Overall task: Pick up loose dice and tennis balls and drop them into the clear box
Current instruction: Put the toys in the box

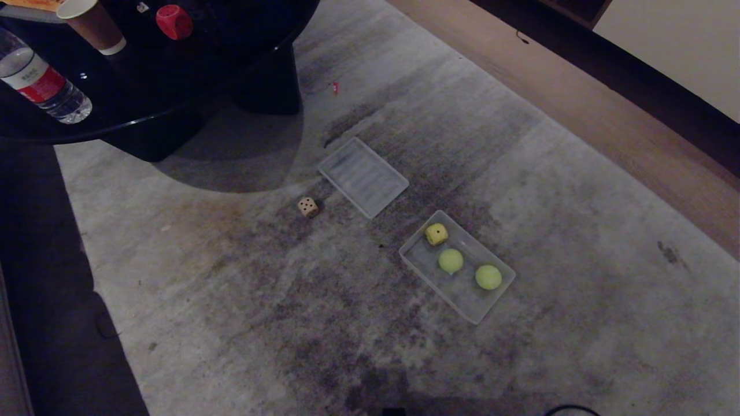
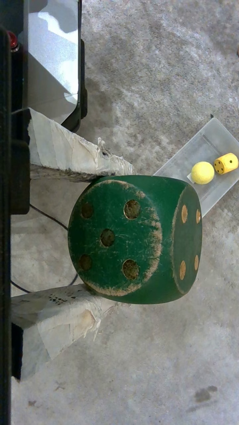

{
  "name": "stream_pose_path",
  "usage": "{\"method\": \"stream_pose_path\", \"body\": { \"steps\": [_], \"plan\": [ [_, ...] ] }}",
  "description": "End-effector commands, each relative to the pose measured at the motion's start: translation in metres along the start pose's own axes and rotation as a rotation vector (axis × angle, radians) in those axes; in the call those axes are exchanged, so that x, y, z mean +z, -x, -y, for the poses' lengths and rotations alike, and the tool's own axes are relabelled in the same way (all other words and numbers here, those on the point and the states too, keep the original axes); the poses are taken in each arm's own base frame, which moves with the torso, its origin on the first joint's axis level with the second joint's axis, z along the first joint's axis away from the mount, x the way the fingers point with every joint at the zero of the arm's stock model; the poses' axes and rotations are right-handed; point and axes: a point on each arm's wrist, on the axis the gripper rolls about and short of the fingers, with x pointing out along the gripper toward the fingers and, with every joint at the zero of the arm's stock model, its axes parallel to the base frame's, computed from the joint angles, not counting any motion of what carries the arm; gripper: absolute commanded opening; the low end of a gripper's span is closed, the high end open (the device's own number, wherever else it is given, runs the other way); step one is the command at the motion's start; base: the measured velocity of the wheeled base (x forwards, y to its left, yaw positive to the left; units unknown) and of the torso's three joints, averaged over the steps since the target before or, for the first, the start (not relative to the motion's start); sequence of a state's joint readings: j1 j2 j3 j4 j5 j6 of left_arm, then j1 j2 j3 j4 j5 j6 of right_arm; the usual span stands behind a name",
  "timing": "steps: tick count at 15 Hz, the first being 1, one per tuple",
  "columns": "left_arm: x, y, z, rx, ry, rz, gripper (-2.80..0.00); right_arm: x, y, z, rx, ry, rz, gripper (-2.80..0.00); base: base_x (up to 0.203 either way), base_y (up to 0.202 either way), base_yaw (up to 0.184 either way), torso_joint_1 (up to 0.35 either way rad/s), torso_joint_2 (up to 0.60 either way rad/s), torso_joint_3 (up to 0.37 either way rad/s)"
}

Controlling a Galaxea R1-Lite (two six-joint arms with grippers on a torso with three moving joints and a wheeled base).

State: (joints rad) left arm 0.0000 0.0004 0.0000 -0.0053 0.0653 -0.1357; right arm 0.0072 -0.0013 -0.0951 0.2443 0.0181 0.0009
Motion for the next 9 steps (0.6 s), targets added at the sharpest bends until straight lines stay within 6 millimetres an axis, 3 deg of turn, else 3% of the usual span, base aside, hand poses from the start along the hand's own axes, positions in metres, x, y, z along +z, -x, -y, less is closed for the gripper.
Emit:
{"method": "stream_pose_path", "body": {
  "steps": [1,9],
  "plan": [
    [0.0001,-0.0001,0.0,0.001,0.001,0.0,-2.8,-0.0001,-0.0001,0.0,0.001,-0.001,-0.002,-2.8,0.0,0.0,0.0,0.0,0.0,0.0],
    [0.0001,0.0,0.0,0.001,0.001,0.0,-2.8,-0.0001,-0.0001,0.0,0.001,0.0,-0.002,-2.8,0.0,0.0,0.0,0.0,0.0,0.0]
  ]
}}
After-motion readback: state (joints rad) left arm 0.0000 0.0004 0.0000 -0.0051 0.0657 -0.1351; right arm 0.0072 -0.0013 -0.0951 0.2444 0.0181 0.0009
